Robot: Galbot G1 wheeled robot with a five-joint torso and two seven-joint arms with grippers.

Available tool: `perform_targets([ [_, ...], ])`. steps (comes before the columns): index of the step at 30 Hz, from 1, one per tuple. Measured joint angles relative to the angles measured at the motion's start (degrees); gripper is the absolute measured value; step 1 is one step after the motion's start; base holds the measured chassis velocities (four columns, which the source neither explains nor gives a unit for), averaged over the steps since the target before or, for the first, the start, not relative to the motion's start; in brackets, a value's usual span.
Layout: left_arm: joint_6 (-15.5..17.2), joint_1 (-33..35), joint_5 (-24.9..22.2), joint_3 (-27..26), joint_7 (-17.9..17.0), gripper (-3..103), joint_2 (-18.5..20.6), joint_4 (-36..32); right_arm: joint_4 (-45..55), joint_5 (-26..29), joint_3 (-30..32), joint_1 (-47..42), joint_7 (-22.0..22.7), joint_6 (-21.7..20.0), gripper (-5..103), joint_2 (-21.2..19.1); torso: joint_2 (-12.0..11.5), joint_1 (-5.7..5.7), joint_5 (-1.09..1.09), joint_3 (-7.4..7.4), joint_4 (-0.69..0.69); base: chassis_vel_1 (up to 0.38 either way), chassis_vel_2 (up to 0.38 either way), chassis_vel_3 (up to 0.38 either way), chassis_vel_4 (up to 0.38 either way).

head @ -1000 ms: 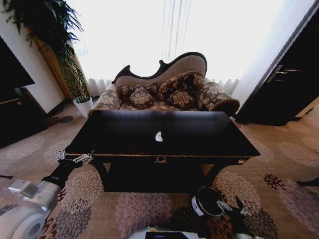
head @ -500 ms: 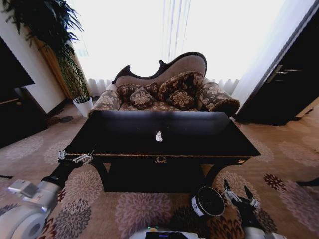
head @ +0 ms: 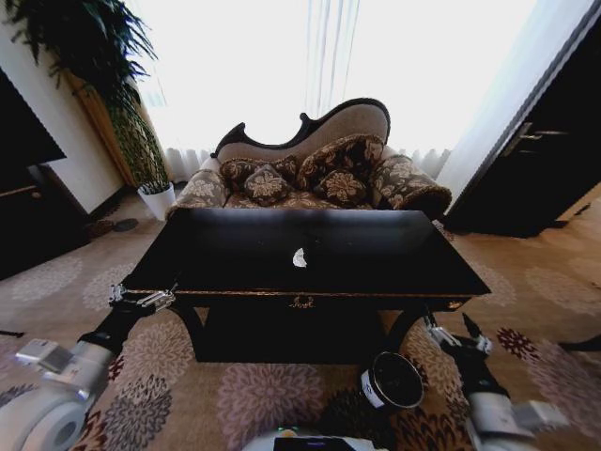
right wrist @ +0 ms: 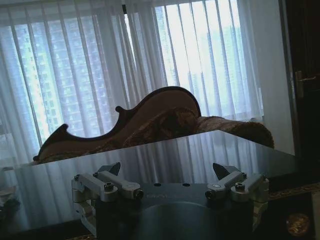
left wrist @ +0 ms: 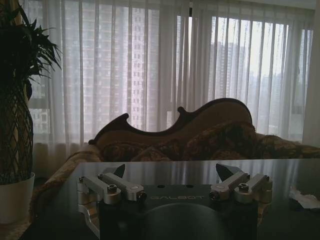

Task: Move to the front of the table and place the trash on the table into the trash bin.

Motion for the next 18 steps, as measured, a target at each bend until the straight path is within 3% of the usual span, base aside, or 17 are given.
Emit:
perform_targets([
  [7,0.0,0.0,0.0,0.0,0.0,100,0.0,0.0,1.77,1.77,-1.24,3.33,1.58,-5.87,100,-6.83,0.0,0.0,0.0,0.0,0.0,0.0,0.0,0.0,0.0],
  [8,0.0,0.0,0.0,0.0,0.0,100,0.0,0.0,2.2,2.72,-1.81,5.74,2.74,-8.89,100,-11.82,0.0,0.0,0.0,0.0,0.0,0.0,0.0,0.0,0.0],
  [12,0.0,0.0,0.0,0.0,0.0,100,0.0,0.0,3.51,8.68,-4.13,11.38,6.85,-15.63,100,-19.59,0.0,0.01,0.01,0.0,0.01,0.0,0.0,0.0,0.0],
  [18,0.0,0.0,0.0,0.0,0.0,100,0.0,0.0,3.14,9.82,-7.13,14.98,8.27,-18.05,100,-24.89,0.0,0.01,-0.01,0.0,0.0,0.0,0.0,0.0,0.0],
])
